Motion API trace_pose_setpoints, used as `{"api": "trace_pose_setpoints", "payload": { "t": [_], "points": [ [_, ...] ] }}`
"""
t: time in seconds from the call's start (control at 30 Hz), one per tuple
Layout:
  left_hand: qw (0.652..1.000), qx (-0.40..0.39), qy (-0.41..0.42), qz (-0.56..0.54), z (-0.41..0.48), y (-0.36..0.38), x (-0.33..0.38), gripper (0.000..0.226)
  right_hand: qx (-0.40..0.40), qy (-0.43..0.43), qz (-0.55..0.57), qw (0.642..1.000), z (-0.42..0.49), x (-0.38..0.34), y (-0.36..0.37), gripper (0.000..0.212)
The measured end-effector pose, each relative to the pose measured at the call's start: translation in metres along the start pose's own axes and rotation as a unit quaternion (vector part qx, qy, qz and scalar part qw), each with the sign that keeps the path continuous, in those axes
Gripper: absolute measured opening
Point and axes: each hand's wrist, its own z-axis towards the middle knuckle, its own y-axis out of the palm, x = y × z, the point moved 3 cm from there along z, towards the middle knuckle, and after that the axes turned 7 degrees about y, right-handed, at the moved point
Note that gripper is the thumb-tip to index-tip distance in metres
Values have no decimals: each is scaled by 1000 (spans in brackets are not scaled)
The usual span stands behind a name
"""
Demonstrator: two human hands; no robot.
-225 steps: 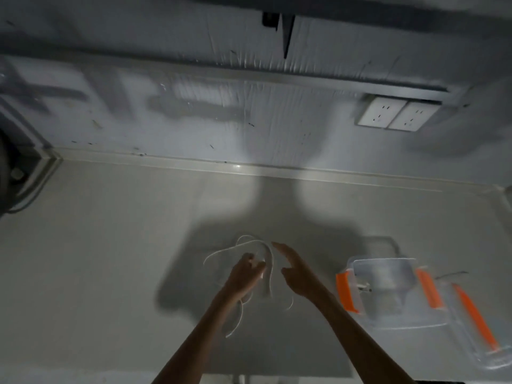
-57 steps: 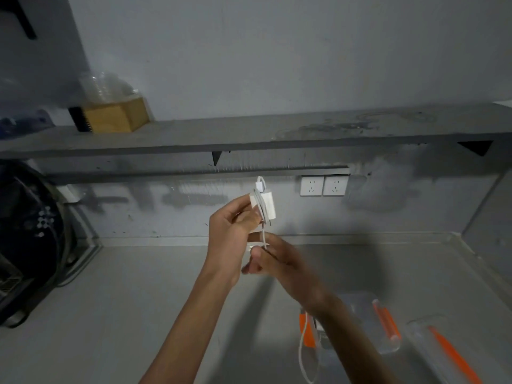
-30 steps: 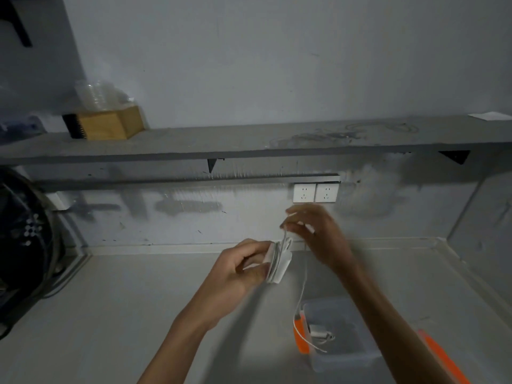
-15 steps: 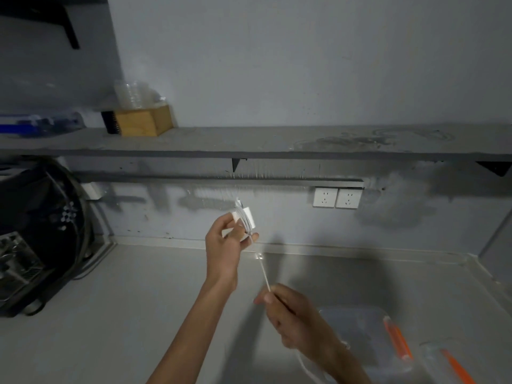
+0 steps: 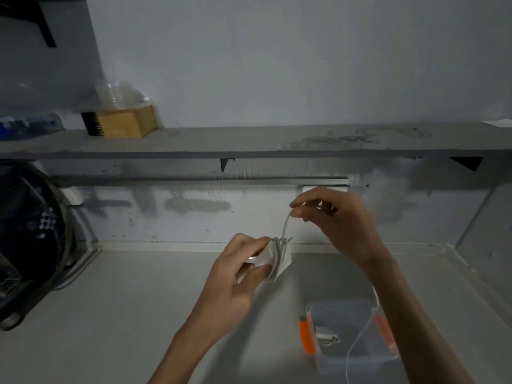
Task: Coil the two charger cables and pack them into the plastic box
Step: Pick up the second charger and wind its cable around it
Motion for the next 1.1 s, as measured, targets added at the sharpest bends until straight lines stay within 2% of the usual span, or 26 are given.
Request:
{"api": "trace_pose_setpoints", "payload": {
  "t": [0.03,0.13,0.23,0.33,0.4,0.47,0.63,0.73,0.83,0.9,0.93,1.0,1.07,1.1],
  "points": [
    [1000,-3,6,-10,0,-4,7,28,-37,23,34,998,1,5,10,3],
    [998,17,8,-57,2,-14,14,26,-119,89,153,977,-11,17,52,26],
    [990,82,-16,-109,1,-26,-2,28,-117,170,247,947,-42,24,96,43],
    [960,155,-99,-211,-6,-32,-29,25,-91,222,267,933,-83,27,137,36],
    [926,211,-149,-277,-9,-40,-49,25,-103,244,246,932,-110,23,160,26],
    [910,251,-168,-284,-12,-54,-68,26,-130,256,203,936,-133,16,176,20],
    [939,261,-174,-141,-23,-75,-103,28,-182,223,112,951,-153,-13,166,9],
    [958,224,-170,-53,-29,-73,-115,29,-194,148,-13,970,-143,-36,143,9],
    [957,204,-195,-64,-34,-58,-116,23,-219,38,-85,971,-126,-50,121,18],
    [925,219,-250,-186,-31,-49,-114,17,-215,-6,-124,969,-122,-54,109,25],
    [889,227,-283,-279,-27,-46,-114,18,-208,-20,-144,967,-124,-54,103,27],
    [788,233,-328,-466,-15,-41,-110,21,-199,-32,-176,963,-133,-51,96,35],
    [705,255,-357,-558,-5,-35,-106,20,-226,6,-189,955,-147,-41,98,43],
    [688,270,-368,-564,-3,-29,-107,20,-238,26,-190,952,-155,-35,100,41]
  ]
}}
